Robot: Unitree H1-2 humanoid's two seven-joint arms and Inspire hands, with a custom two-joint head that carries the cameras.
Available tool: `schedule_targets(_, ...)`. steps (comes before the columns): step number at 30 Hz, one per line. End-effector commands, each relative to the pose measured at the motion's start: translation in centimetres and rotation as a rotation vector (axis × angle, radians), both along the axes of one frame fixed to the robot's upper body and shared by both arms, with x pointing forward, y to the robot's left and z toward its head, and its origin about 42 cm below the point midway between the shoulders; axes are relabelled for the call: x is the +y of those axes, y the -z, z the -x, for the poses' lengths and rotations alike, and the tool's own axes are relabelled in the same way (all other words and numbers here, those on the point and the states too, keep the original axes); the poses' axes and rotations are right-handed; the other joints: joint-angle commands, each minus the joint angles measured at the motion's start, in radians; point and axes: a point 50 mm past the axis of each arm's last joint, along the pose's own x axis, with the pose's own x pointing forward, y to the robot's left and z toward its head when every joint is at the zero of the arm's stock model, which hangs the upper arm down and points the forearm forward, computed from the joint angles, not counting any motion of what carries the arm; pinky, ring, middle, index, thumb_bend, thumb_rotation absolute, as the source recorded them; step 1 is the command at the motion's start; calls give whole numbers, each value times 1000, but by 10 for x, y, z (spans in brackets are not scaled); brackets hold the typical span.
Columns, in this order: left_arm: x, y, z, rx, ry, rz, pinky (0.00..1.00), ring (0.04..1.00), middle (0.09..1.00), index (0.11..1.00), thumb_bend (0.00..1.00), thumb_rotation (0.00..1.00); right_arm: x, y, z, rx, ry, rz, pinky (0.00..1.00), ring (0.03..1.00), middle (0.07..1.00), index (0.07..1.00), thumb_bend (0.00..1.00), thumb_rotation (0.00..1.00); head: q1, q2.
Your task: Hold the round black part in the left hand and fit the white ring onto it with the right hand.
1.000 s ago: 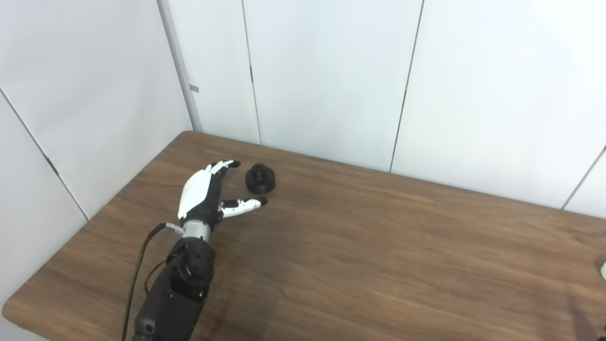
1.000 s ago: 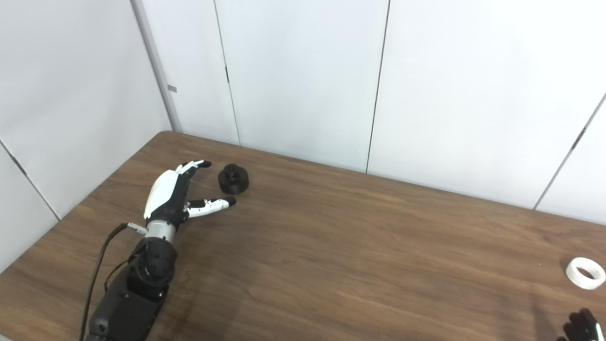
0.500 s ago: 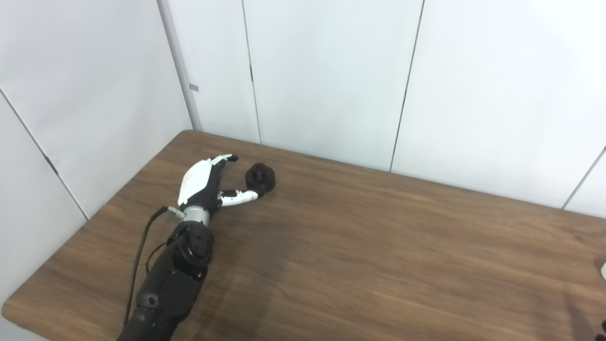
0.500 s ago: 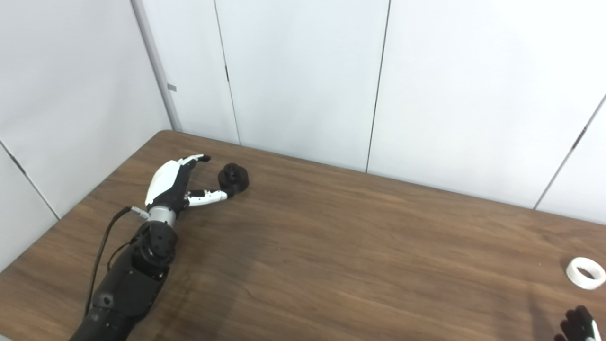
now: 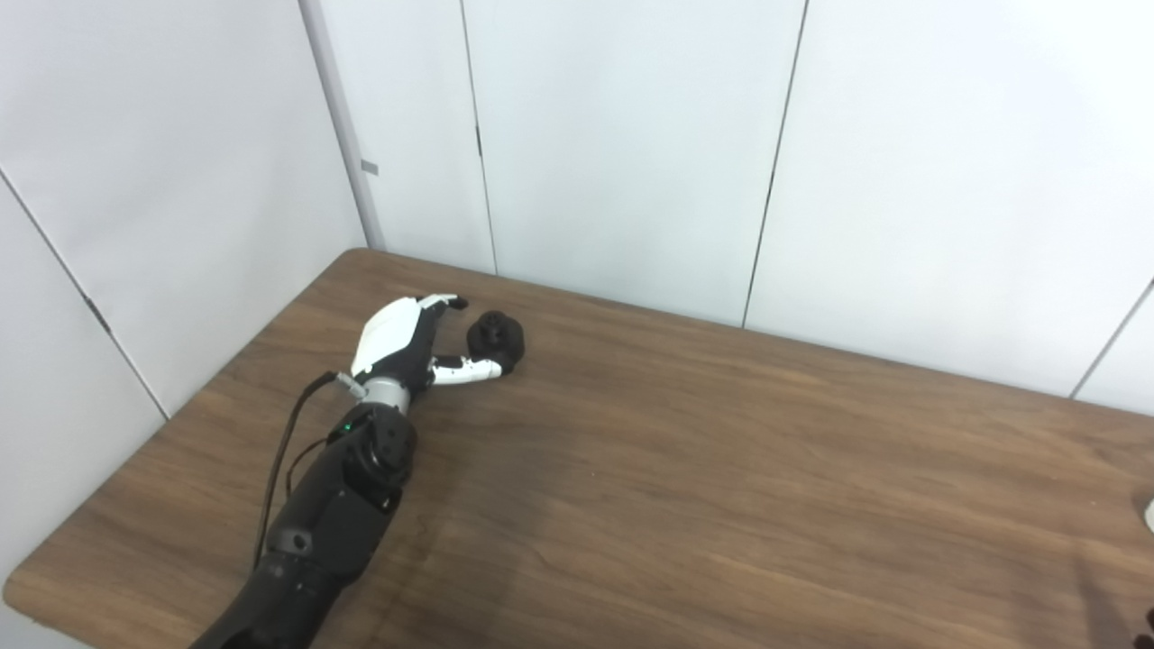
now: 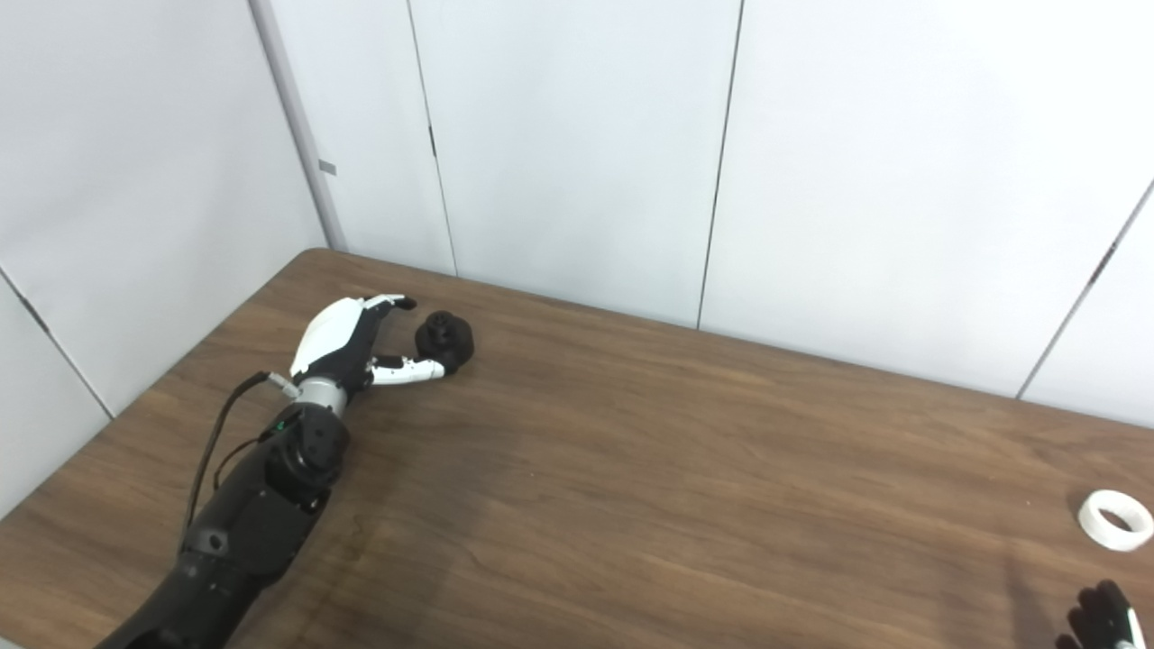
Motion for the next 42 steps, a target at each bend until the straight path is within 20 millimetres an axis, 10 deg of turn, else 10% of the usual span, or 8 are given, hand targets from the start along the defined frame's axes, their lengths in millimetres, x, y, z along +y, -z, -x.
schedule_targets(1,9,-31,-15,-62,-3,-68,1000,987,931,839,941,430,9,19,6,36,4,-38,1000,1000,1000,1000,597,1000,-2,2)
schedule_targets(42,12,-42,-60,87,40,-52,1000,1000,964,835,963,405,12,20,8,33,10,-44,1000,1000,1000,1000,578,1000,-29,2)
